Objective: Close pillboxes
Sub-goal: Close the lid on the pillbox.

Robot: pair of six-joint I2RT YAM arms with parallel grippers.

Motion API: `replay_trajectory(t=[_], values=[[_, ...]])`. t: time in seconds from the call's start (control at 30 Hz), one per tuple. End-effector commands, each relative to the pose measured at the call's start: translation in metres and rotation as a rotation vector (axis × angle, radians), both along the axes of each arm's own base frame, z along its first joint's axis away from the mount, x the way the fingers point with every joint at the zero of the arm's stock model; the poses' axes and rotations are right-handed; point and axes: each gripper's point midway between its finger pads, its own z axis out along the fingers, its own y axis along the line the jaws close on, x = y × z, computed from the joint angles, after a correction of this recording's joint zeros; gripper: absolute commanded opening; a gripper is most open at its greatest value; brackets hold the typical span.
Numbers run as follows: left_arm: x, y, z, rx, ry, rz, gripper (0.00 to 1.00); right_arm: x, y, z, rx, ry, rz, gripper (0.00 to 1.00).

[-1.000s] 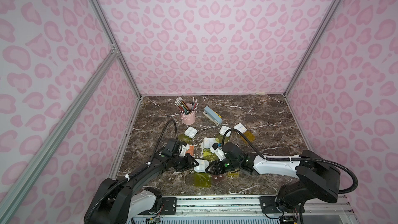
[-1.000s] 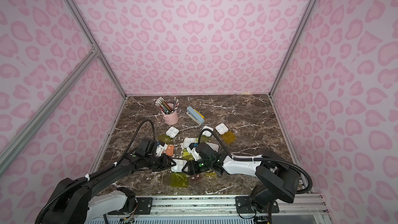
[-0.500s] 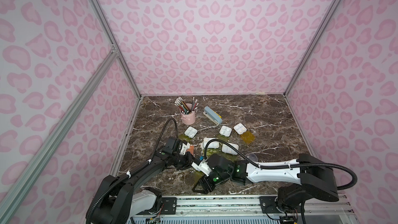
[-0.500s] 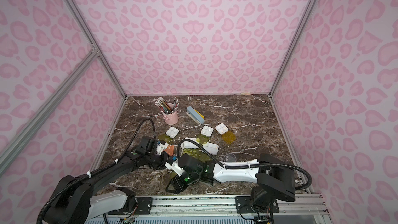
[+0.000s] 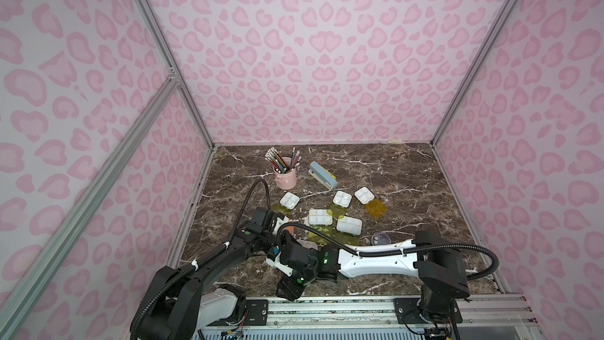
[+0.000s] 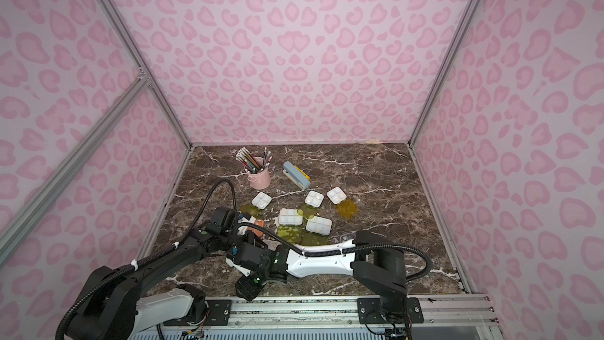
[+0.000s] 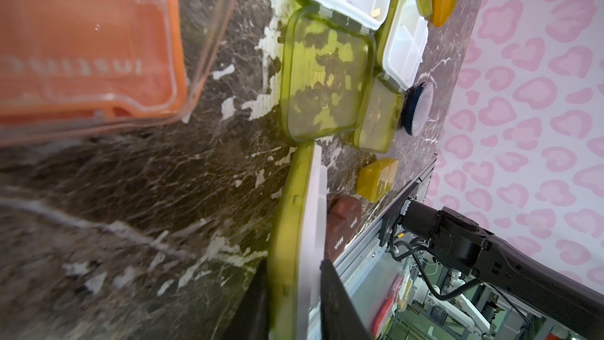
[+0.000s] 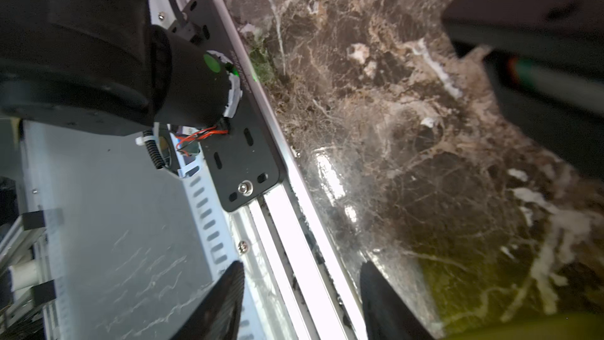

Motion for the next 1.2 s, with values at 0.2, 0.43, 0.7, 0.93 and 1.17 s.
replay_trajectory(t=[0.2, 0.43, 0.7, 0.93, 1.17], values=[[-0.007, 0.020, -0.022, 0.137, 0.047, 0.028, 0.17, 0.014, -0.025, -0.024, -0.192, -0.116, -0.039, 0.59], [-0.007, 0.022, -0.023, 0.150, 0.046, 0.028, 0.15, 0.025, -0.039, -0.025, -0.277, -0.179, -0.080, 0.59], [-0.008, 0.023, -0.026, 0.159, 0.052, 0.026, 0.14, 0.035, -0.055, -0.019, -0.349, -0.250, -0.122, 0.59], [-0.008, 0.023, -0.026, 0.162, 0.052, 0.025, 0.14, 0.044, -0.054, -0.006, -0.353, -0.296, -0.149, 0.60], [-0.009, 0.019, -0.023, 0.134, 0.052, 0.019, 0.14, 0.056, -0.059, -0.001, -0.353, -0.339, -0.179, 0.60]])
